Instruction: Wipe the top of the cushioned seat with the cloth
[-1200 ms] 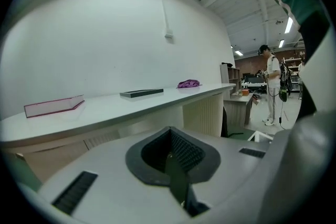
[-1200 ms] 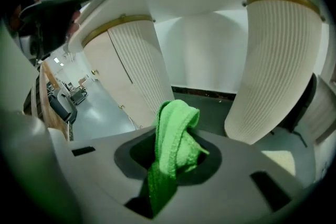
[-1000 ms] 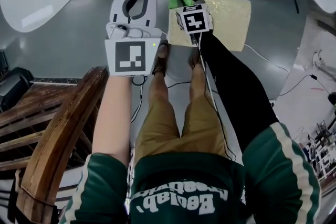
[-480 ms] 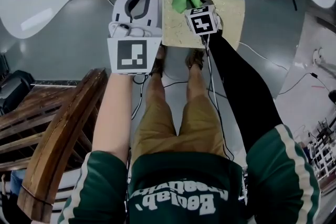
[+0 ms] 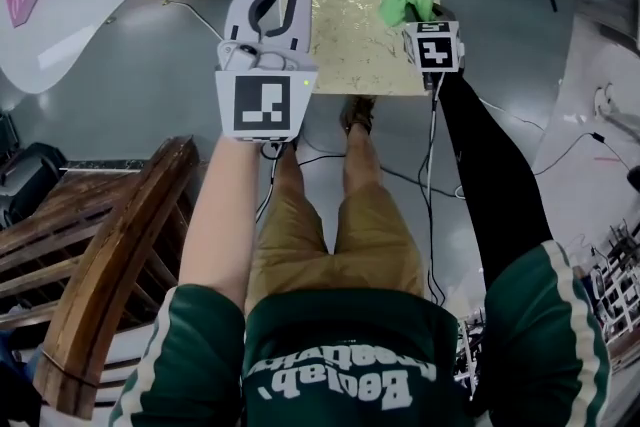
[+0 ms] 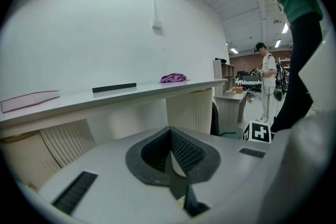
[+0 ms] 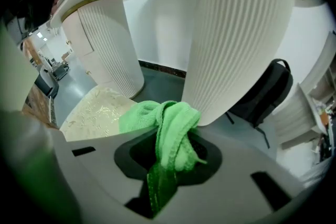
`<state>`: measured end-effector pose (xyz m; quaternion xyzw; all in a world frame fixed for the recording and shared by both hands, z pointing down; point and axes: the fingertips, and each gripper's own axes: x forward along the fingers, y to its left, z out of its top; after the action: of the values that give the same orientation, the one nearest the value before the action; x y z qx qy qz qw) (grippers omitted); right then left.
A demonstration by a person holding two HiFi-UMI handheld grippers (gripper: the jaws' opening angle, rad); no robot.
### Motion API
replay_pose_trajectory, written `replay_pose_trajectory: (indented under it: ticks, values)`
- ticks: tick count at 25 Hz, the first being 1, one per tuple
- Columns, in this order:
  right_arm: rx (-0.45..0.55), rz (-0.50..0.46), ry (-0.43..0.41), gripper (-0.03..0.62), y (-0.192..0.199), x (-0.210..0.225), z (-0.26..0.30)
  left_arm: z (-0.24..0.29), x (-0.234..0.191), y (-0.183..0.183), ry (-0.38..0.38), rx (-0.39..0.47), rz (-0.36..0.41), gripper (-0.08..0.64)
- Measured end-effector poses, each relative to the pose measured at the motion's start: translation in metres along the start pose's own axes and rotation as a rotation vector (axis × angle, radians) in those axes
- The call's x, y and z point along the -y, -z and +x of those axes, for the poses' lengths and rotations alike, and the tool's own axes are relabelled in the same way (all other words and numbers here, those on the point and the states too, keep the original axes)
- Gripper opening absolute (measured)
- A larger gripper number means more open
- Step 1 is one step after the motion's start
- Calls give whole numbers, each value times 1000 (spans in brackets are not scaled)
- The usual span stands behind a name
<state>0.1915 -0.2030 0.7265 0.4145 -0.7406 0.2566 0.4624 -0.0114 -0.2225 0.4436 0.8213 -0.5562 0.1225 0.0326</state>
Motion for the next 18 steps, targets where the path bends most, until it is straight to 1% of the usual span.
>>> replay_pose_trajectory:
  ticks: [4, 7, 9, 12, 14, 16, 18]
  values:
    - [-22, 40, 70, 77, 26, 54, -7, 15, 14, -4, -1, 7, 1, 15]
    - [-63, 131, 109, 75, 48, 77, -7, 21, 23, -5, -3, 11, -8, 15]
    - [-69, 170, 107, 73, 55, 78, -5, 21, 27, -3, -1, 1, -1, 15]
    - [-62, 171, 123, 72, 54, 79, -6, 19, 30, 1, -2, -6, -1, 15]
    - [-50, 180, 128, 72, 49, 80, -11, 15, 27, 2, -12, -5, -14, 15]
    - [6, 197, 114, 72, 39, 76, -18, 9, 20, 4, -28, -3, -35, 15]
    - [87, 205, 81, 74, 22, 59, -30, 1, 12, 8, -45, -7, -52, 15]
